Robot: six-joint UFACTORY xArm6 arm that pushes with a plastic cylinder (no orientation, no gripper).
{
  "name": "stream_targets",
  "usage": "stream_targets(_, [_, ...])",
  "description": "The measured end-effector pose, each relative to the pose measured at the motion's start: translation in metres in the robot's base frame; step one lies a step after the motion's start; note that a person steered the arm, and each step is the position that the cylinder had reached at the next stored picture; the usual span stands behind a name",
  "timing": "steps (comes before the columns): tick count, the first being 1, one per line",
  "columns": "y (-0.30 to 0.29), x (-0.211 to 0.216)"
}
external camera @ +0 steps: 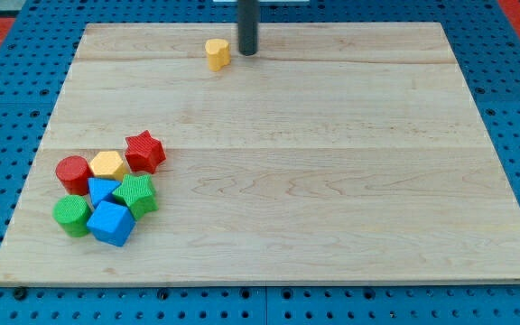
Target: Move the yellow heart into the group of blocks
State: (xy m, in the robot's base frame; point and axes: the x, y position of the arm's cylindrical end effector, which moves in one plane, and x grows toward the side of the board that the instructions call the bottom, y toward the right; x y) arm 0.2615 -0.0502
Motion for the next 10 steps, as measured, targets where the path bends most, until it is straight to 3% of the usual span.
stream_targets(1, [-0.09, 0.03])
stream_targets(3, [-0.083, -0.001])
stream_targets(4, [-0.147, 0.012])
stream_targets(5, [-0.146, 0.06])
stream_targets(7, [-0.15, 0.001])
stream_targets(8, [-0.211, 0.023])
stream_targets(9, [-0.207, 0.11])
stream_targets(10, [-0.212, 0.074])
